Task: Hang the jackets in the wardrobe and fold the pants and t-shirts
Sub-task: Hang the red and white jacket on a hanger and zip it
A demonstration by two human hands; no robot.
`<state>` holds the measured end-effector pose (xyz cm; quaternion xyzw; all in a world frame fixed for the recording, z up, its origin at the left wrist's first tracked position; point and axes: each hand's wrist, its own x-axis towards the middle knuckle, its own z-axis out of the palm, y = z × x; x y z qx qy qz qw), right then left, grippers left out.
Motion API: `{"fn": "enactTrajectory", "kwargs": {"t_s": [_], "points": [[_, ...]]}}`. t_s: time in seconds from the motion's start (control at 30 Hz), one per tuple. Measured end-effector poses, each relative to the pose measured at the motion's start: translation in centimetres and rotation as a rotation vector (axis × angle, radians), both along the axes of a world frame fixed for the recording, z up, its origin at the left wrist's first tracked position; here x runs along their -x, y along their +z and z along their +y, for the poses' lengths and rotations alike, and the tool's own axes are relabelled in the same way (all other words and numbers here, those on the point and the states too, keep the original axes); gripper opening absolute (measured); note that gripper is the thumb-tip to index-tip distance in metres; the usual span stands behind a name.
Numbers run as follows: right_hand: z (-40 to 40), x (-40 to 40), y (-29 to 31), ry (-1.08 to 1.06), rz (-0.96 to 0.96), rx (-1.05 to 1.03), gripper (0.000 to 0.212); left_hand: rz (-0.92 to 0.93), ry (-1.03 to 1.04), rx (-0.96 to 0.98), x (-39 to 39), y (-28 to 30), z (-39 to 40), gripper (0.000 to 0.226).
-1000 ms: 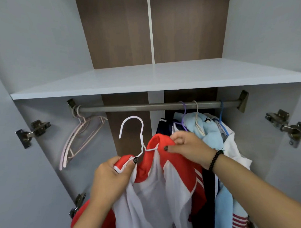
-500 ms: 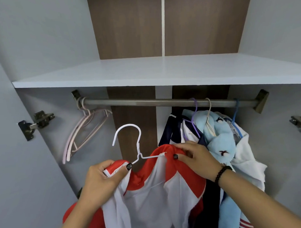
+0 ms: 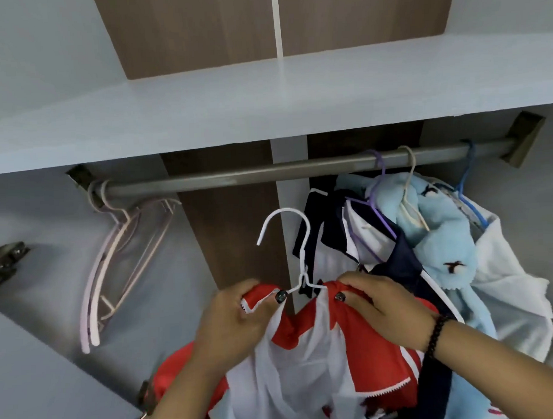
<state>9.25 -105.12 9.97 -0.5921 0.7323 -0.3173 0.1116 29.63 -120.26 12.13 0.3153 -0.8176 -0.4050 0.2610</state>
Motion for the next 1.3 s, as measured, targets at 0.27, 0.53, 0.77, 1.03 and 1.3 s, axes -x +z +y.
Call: {"fn": "enactTrajectory", "kwargs": {"t_s": [0.27, 0.53, 0.77, 1.03, 1.3], "points": [[-3.6, 0.3, 0.6, -0.254, 0.136, 0.067, 0.029, -0.090, -0.151, 0.033, 6.4, -1.2, -3.5, 0.012], [-6.4, 2.2, 2.2, -0.476, 0.168, 0.136, 0.030, 0.217, -0.011, 0.226, 10.2, -2.0, -6.6, 0.035], [-8.2, 3.2, 2.6, -0.693, 0.102, 0.146, 0.017, 0.412, -0.015, -0.048, 11.4, -3.0, -5.2, 0.051], [-9.0, 2.9, 2.0, -0.754, 0.012, 0.168, 0.013, 0.280, -0.103, 0.104, 10.1, -5.5, -4.8, 0.096], [-9.8, 2.1, 2.0, -0.815, -0.026, 0.251, 0.014, 0.334, -0.077, 0.200, 8.9, -6.3, -5.7, 0.098]]}}
